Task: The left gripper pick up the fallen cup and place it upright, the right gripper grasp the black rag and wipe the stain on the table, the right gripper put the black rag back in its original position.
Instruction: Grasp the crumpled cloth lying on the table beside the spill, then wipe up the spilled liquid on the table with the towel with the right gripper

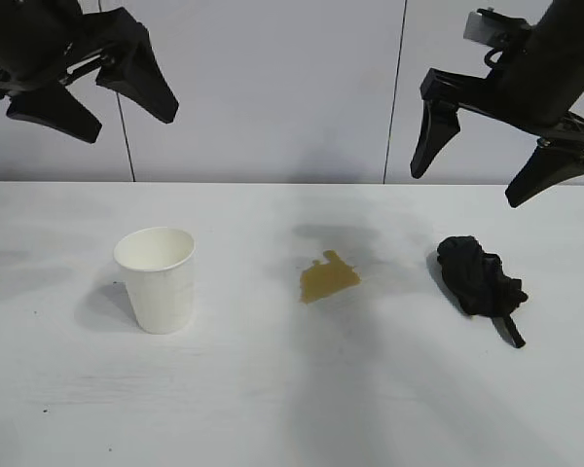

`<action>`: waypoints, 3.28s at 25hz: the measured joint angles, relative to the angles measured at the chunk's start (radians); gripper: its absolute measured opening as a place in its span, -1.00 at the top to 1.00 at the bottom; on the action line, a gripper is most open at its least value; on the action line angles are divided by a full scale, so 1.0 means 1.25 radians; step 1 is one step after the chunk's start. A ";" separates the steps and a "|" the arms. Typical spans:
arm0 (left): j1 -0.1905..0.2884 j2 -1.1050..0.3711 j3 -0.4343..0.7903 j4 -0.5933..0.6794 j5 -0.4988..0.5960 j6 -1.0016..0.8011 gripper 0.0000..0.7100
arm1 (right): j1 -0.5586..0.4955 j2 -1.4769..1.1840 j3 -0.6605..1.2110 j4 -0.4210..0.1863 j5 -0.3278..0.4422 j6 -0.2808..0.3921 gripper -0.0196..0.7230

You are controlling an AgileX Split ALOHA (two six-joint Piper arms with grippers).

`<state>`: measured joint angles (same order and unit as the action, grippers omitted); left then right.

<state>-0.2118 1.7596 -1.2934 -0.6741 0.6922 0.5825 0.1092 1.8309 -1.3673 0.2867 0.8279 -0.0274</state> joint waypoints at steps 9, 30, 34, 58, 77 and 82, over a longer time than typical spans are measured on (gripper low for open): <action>0.000 0.001 0.000 0.000 -0.009 -0.003 -0.95 | 0.000 0.000 0.000 -0.059 -0.016 0.000 -0.92; 0.000 0.001 0.000 0.067 -0.001 -0.099 -0.96 | 0.000 0.120 0.000 -0.158 -0.097 0.030 -0.92; 0.000 0.001 0.000 0.067 0.003 -0.168 -0.96 | 0.000 0.130 0.000 -0.164 -0.115 0.033 -0.89; 0.000 0.001 0.000 0.074 0.015 -0.236 -0.96 | 0.000 0.195 0.000 -0.202 -0.135 0.034 -0.50; 0.000 0.006 0.000 0.074 0.023 -0.237 -0.96 | 0.009 0.097 -0.001 -0.022 -0.109 -0.012 0.63; 0.000 0.006 0.000 0.074 0.027 -0.237 -0.96 | 0.078 0.077 -0.001 -0.004 -0.120 -0.022 0.63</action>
<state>-0.2118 1.7672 -1.2934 -0.5813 0.7255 0.2866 0.2069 1.9271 -1.3690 0.2816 0.6783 -0.0552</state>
